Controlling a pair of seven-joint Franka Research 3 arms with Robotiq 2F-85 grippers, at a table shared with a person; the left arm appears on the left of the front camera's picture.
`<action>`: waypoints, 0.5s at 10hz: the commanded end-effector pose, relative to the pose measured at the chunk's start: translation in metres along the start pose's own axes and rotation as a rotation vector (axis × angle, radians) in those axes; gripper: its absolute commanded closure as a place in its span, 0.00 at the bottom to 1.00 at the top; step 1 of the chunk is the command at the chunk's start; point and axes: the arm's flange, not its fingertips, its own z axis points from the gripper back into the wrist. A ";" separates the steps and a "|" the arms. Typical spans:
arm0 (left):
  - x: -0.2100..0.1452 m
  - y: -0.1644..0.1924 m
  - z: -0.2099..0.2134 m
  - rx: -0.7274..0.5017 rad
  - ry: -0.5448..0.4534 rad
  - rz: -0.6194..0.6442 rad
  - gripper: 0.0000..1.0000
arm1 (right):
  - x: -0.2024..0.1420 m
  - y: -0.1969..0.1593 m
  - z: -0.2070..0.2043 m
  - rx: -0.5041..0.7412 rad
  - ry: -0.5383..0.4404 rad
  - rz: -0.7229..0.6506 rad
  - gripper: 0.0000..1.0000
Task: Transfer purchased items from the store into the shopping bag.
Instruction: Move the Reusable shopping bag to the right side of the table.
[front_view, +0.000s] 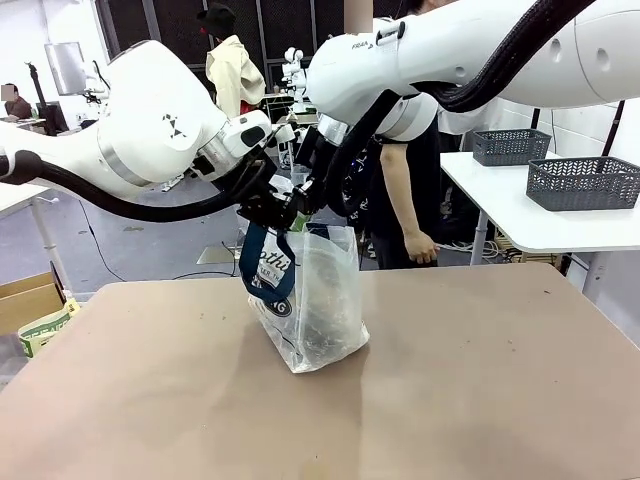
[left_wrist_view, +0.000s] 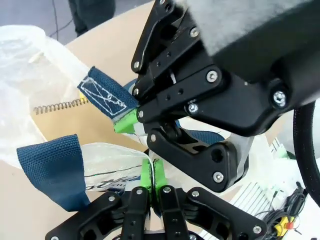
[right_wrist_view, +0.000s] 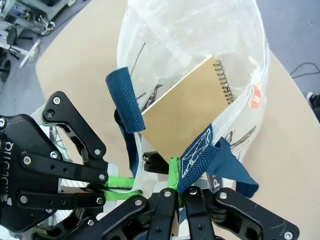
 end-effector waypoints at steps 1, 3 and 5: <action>0.002 0.020 0.007 -0.052 -0.085 -0.091 1.00 | -0.001 0.007 0.001 -0.001 -0.076 -0.103 1.00; -0.002 0.032 0.009 -0.094 -0.079 -0.147 1.00 | -0.001 0.015 0.006 -0.015 -0.110 -0.148 1.00; -0.003 0.046 0.008 -0.150 -0.089 -0.180 1.00 | 0.001 0.017 0.007 0.009 -0.141 -0.195 1.00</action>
